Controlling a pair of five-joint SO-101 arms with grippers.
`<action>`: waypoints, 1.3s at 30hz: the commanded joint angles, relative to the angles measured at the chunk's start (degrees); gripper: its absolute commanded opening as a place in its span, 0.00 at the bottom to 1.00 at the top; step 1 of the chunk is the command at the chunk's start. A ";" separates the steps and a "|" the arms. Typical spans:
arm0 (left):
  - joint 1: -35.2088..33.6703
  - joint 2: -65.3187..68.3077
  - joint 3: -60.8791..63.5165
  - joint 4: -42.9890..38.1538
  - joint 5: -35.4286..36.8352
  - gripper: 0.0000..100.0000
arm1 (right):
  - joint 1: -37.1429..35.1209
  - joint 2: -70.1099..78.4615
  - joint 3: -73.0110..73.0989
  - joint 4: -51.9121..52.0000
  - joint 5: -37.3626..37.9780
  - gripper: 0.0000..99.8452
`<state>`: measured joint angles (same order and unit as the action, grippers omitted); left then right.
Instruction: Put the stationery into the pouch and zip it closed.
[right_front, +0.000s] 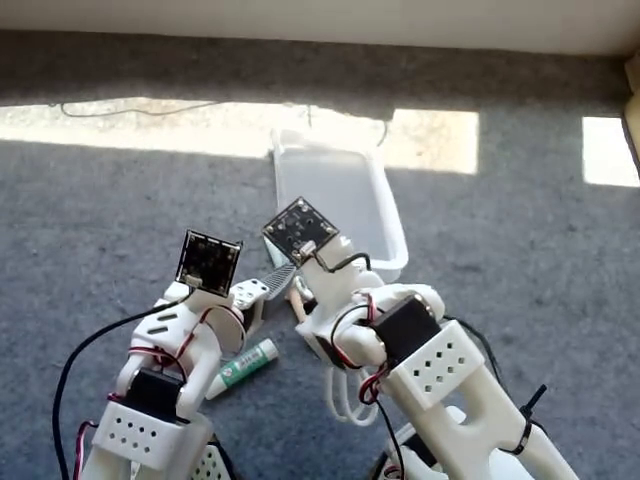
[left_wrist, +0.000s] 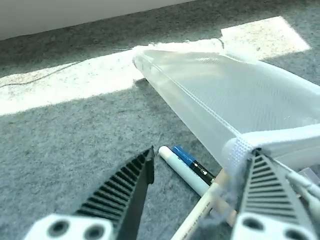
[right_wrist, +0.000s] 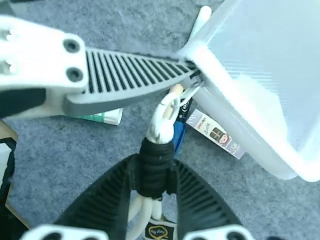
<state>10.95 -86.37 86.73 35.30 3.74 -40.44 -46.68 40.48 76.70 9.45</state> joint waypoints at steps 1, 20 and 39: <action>-0.31 -0.84 -1.01 0.00 -0.88 0.21 | -1.10 -2.33 -3.56 1.10 -0.09 0.00; -0.75 -0.84 -1.45 0.09 -5.27 0.06 | 17.89 -2.33 -3.74 2.68 -0.09 0.00; -3.21 -0.84 -3.21 2.11 -5.01 0.06 | 29.49 -2.68 -3.91 3.03 1.76 0.00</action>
<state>9.27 -86.37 86.73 37.23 -1.10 -13.10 -46.68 40.40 79.43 10.77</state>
